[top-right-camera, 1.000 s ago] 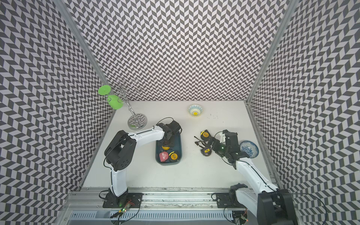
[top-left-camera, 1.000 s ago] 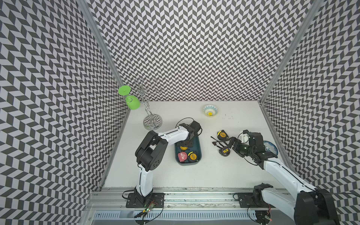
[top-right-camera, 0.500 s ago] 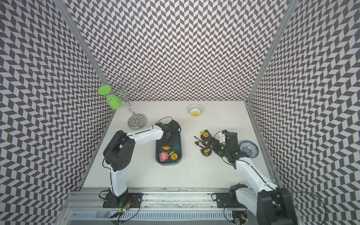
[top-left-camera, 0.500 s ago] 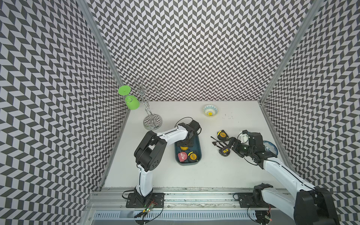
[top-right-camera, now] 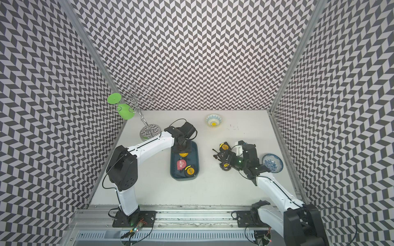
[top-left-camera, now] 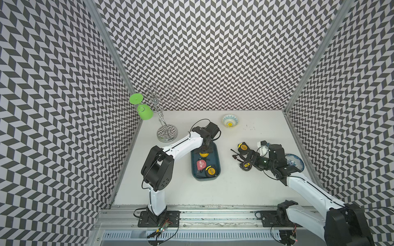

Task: Take the tape measure out of the storage box
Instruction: Pick up the tape measure from the storage box, then place the tape measure at the center of the board.

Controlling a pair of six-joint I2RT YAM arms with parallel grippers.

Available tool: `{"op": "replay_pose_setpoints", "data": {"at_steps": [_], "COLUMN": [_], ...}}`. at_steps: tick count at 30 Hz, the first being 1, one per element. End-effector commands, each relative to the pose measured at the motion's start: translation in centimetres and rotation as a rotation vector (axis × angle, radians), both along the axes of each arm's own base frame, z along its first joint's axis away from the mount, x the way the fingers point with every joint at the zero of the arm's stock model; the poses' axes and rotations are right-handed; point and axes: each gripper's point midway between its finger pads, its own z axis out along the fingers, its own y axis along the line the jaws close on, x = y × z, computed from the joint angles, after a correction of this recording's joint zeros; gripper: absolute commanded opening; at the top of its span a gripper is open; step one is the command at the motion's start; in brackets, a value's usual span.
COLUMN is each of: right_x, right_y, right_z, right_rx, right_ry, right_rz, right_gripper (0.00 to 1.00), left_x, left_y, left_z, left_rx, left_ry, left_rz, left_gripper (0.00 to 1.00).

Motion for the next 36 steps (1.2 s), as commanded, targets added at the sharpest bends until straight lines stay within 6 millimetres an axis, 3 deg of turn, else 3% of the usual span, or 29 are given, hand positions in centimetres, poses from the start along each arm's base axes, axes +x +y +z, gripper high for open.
{"op": "replay_pose_setpoints", "data": {"at_steps": [1, 10, 16, 31, 36], "right_x": [0.7, 0.0, 0.1, -1.2, -1.5], "right_y": [2.7, 7.5, 8.9, 13.8, 15.2], "right_z": [4.1, 6.7, 7.6, 10.7, 12.1], "right_rx": [0.061, 0.101, 0.105, 0.148, 0.187], "right_ry": [-0.145, -0.225, -0.247, -0.346, -0.389], "right_rz": [0.053, 0.111, 0.136, 0.181, 0.2], "right_gripper": [1.0, 0.99, 1.0, 1.0, 0.99], "left_x": [0.2, 0.3, -0.2, -0.3, -0.7], "left_y": [-0.2, -0.9, -0.5, -2.6, -3.2], "left_z": [3.5, 7.5, 7.9, 14.0, 14.6], "left_rx": [-0.055, -0.126, -0.127, -0.254, -0.286], "left_ry": [-0.037, -0.078, -0.076, -0.136, -0.134], "left_rz": [0.015, 0.023, 0.025, 0.024, 0.032], "left_gripper": [0.0, 0.0, 0.0, 0.0, 0.0]}}
